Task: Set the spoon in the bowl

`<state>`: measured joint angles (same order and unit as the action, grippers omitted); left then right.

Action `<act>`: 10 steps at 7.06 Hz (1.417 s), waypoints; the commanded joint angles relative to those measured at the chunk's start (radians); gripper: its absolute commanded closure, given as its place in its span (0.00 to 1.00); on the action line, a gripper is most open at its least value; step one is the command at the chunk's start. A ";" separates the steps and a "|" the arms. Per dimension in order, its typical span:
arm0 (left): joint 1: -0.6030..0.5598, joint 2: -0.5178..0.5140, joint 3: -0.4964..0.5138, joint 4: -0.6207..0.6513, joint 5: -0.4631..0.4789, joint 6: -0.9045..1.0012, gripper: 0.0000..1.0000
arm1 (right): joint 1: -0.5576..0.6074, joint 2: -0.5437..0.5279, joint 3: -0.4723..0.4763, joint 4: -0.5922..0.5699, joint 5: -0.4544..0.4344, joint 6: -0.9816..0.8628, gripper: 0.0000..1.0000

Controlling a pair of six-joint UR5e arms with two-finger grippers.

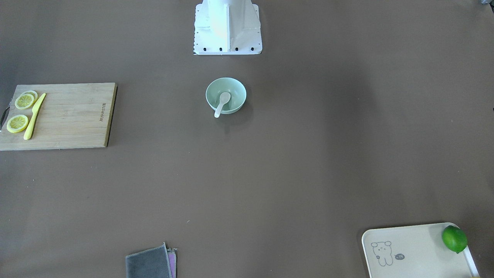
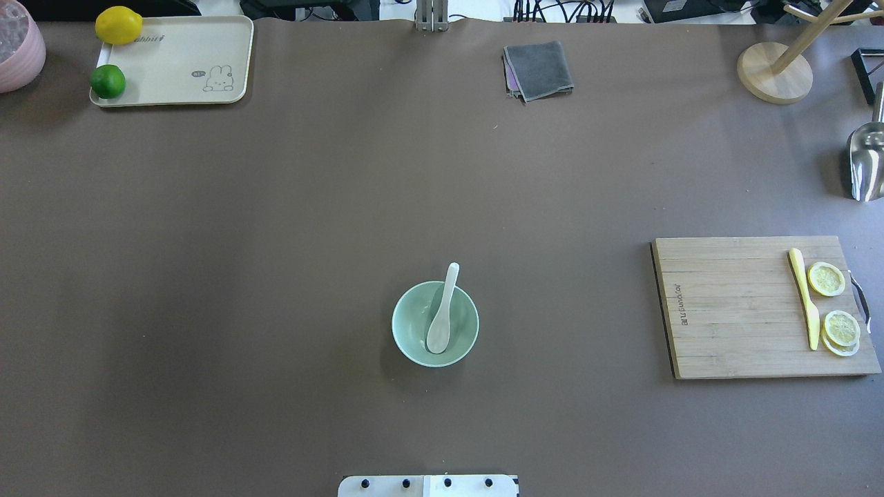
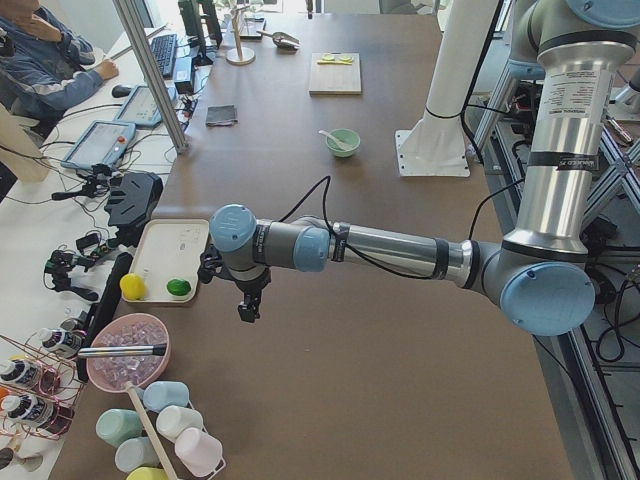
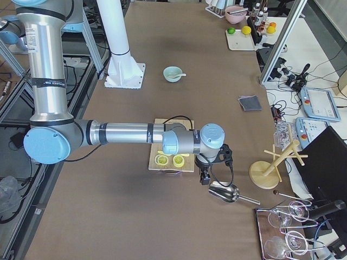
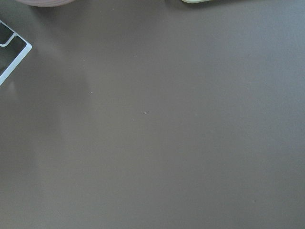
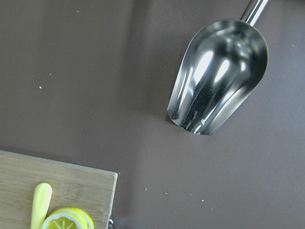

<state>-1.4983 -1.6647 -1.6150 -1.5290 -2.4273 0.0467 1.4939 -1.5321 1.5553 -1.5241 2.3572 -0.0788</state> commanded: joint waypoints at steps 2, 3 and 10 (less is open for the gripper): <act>-0.043 -0.012 -0.003 0.096 0.013 0.007 0.02 | 0.000 0.018 -0.014 -0.005 0.001 0.002 0.00; -0.054 -0.007 -0.005 0.095 0.014 0.009 0.02 | 0.000 0.021 -0.018 -0.005 0.001 0.002 0.00; -0.054 0.037 -0.022 0.096 0.013 0.007 0.02 | 0.005 0.055 -0.009 -0.001 0.005 0.019 0.00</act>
<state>-1.5522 -1.6276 -1.6301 -1.4327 -2.4133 0.0528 1.4977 -1.4835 1.5468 -1.5248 2.3623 -0.0609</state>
